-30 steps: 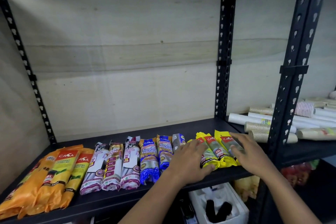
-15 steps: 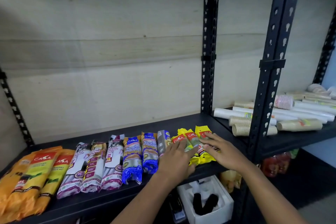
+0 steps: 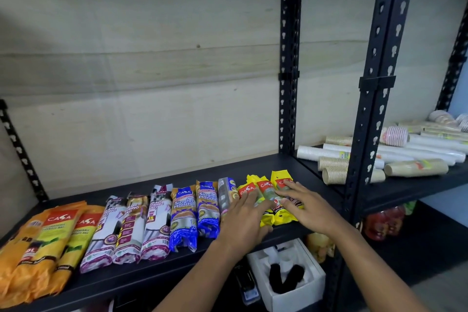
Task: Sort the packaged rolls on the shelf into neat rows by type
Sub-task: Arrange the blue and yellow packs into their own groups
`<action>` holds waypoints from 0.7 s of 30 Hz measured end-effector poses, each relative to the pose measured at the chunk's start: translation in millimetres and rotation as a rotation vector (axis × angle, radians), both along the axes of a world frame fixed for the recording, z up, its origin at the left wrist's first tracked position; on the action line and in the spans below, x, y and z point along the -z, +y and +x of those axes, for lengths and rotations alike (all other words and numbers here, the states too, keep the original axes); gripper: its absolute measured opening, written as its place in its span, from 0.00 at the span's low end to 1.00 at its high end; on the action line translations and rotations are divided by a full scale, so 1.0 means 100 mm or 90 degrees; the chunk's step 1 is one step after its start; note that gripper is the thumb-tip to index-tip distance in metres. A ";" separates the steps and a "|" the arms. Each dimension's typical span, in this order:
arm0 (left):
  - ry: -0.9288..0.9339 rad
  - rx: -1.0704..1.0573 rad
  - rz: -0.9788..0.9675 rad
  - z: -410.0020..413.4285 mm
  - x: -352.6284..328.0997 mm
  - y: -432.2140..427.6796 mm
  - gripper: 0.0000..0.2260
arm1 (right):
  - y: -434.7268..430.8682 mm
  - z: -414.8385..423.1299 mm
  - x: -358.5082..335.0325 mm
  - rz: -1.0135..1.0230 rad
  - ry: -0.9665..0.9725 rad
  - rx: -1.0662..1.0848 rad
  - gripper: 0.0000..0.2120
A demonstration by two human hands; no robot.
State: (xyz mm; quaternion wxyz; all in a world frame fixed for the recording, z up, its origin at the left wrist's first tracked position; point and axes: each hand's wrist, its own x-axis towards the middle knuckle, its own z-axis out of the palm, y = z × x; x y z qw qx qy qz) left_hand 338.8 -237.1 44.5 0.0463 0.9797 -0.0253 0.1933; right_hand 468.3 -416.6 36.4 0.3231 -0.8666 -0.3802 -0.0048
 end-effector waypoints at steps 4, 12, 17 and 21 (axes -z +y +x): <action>-0.009 0.001 0.008 0.02 0.02 -0.01 0.23 | 0.00 0.01 -0.04 0.015 0.018 0.001 0.17; -0.027 0.016 0.018 0.04 0.15 0.00 0.25 | 0.02 -0.02 -0.02 -0.005 -0.001 0.009 0.17; -0.031 0.011 0.034 0.06 0.17 0.00 0.26 | 0.03 -0.05 -0.02 0.001 -0.001 0.018 0.18; -0.011 0.016 0.037 0.02 0.15 0.01 0.27 | 0.03 -0.05 -0.04 -0.001 0.007 0.029 0.16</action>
